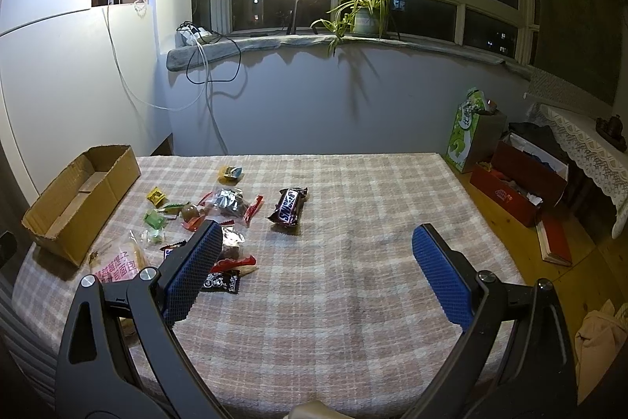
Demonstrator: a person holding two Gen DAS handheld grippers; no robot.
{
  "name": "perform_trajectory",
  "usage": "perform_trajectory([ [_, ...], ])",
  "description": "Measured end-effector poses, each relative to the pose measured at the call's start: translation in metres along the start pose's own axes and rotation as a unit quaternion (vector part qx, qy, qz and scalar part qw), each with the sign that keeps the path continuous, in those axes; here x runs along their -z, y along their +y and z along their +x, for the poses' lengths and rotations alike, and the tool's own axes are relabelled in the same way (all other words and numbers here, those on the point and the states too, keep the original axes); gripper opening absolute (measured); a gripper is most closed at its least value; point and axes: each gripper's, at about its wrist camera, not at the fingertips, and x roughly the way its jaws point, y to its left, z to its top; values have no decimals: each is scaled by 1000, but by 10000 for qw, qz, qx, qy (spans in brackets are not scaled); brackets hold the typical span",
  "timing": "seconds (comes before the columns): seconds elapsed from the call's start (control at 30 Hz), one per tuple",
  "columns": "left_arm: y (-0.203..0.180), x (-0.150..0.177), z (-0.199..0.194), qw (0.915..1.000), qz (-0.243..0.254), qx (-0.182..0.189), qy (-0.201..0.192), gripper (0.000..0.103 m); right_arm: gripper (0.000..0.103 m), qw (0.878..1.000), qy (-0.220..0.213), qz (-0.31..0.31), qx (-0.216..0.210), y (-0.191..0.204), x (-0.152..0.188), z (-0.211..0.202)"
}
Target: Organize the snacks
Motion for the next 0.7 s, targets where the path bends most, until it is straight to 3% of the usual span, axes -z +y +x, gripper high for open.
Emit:
perform_trajectory([
  [0.4,6,9,13,9996,-120,89,236,101,99,9997,192,-76,-146,10,5,12],
  [0.57,9,14,20,9987,-175,195,441,101,99,9968,472,-164,-622,17,3,26],
  [0.7,16,20,31,9952,-437,467,740,101,99,9878,771,-288,-1324,29,1,39],
])
